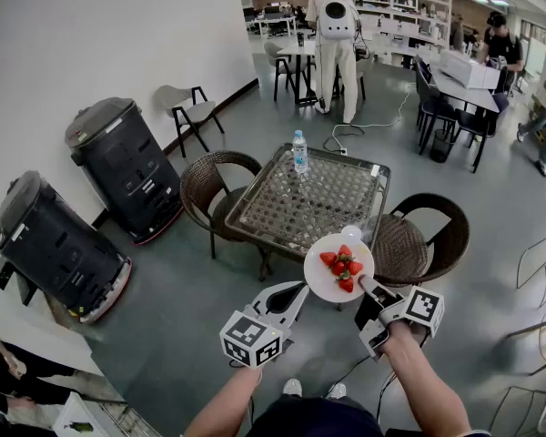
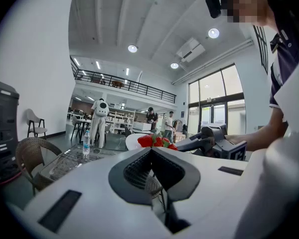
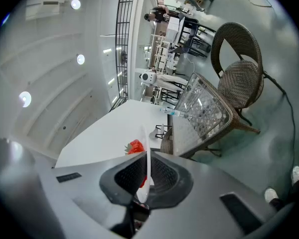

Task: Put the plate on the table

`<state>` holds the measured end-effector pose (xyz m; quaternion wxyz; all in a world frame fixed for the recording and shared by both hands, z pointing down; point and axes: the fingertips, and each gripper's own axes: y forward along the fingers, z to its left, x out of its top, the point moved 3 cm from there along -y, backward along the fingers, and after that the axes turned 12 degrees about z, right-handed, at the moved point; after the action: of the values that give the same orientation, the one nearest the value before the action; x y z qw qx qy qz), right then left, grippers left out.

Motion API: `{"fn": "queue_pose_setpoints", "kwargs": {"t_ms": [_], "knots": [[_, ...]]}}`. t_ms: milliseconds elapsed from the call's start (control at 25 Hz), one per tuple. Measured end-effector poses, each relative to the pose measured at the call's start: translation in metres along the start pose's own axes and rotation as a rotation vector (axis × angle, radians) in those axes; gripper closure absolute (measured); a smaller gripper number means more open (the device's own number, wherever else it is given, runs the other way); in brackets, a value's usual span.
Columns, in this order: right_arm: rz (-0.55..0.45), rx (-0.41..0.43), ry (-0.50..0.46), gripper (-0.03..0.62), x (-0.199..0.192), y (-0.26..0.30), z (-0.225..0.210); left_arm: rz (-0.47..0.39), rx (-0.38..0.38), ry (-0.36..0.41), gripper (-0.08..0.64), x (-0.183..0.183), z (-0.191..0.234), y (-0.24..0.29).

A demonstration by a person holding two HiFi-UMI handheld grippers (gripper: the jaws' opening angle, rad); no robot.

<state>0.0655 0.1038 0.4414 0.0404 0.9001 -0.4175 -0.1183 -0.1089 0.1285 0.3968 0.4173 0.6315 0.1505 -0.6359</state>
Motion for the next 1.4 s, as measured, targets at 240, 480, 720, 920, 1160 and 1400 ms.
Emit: {"fn": "queue_pose_setpoints", "kwargs": {"t_ms": [240,480,720,920,1160,1400], "knots": [[-0.002,0.007,0.009,0.577,0.000,-0.003,0.002,0.004,0.001,-0.001,0.555,0.001,-0.004,0.000],[-0.010,0.006,0.023,0.577,0.002,-0.010,-0.002,0.006,0.006,0.002,0.555,0.000,-0.010,0.002],[-0.005,0.007,0.032,0.577,0.007,-0.015,-0.001,0.012,0.009,0.001,0.555,0.005,-0.017,0.006],[0.000,0.007,0.037,0.577,0.018,-0.021,-0.008,0.010,0.018,0.003,0.555,0.007,-0.022,0.017],[0.017,0.009,0.040,0.577,0.029,-0.028,-0.014,0.009,0.037,-0.011,0.555,0.007,-0.031,0.027],[0.039,0.008,0.035,0.577,0.048,-0.030,-0.027,0.011,0.061,-0.027,0.555,0.004,-0.035,0.046]]}}
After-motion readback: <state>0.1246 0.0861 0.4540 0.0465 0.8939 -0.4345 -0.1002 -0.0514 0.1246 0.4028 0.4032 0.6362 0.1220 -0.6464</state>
